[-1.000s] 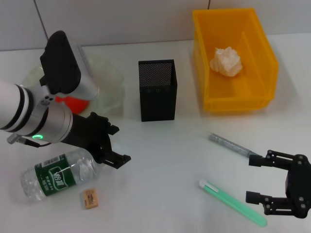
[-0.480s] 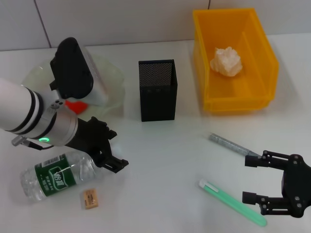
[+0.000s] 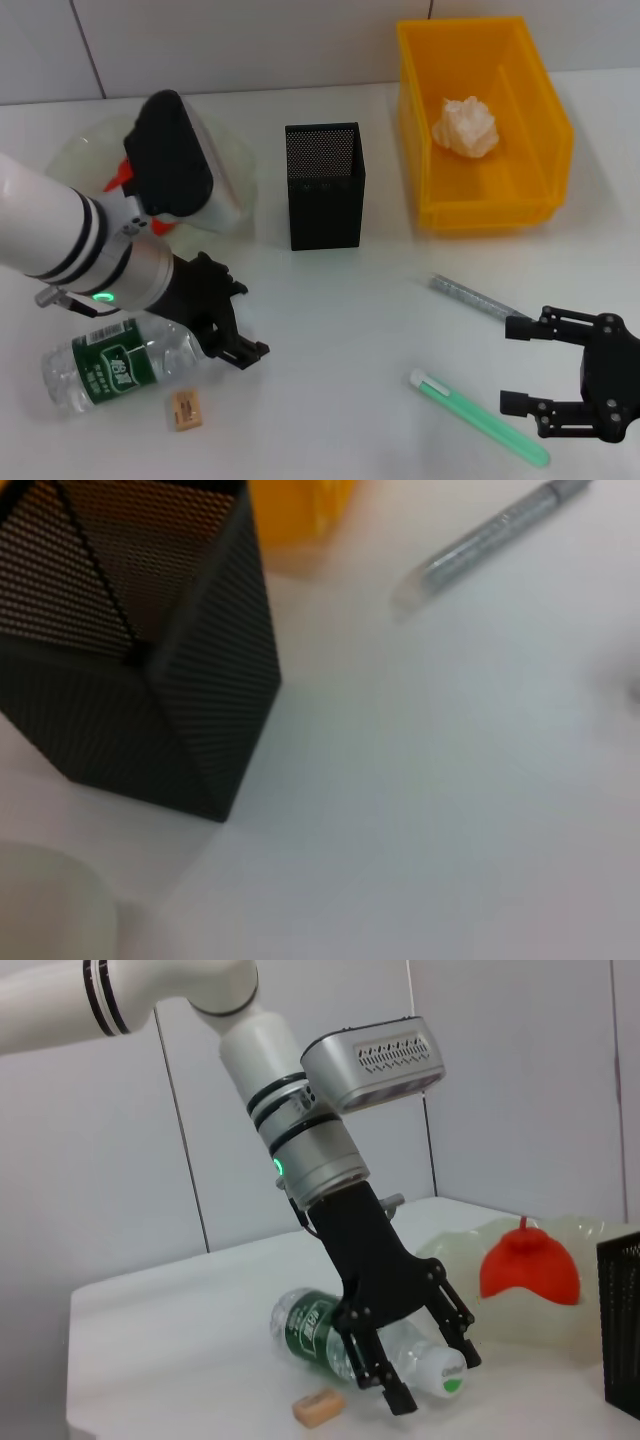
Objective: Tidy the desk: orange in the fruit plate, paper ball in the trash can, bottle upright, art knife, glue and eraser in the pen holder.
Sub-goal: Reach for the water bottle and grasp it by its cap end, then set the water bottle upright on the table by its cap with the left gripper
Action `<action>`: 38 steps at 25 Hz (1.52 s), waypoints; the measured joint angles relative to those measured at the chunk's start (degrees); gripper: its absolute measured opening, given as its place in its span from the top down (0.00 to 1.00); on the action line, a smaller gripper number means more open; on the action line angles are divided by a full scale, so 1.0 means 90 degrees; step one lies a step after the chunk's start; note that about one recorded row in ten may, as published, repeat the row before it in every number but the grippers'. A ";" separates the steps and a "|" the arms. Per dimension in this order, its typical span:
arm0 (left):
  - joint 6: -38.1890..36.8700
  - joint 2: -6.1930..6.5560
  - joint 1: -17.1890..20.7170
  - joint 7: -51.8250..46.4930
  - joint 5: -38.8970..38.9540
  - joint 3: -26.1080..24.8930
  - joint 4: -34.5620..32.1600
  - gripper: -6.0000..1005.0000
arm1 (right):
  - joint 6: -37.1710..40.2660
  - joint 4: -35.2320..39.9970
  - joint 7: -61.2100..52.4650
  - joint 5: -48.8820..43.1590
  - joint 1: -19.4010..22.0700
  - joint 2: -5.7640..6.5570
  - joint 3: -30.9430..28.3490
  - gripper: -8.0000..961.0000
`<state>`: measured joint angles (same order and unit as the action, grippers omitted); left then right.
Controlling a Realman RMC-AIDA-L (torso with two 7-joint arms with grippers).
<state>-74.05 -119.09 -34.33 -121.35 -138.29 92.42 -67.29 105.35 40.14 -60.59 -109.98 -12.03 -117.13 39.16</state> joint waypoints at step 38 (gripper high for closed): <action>0.0124 0.0001 0.0069 -0.0346 -0.0447 0.0777 -0.0397 0.58 | -0.0138 -0.0193 -0.0004 -0.0094 -0.0079 -0.0008 0.0022 0.17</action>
<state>-72.93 -119.08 -33.71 -124.46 -142.31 99.41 -70.87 104.11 38.40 -60.63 -110.83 -12.75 -117.20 39.36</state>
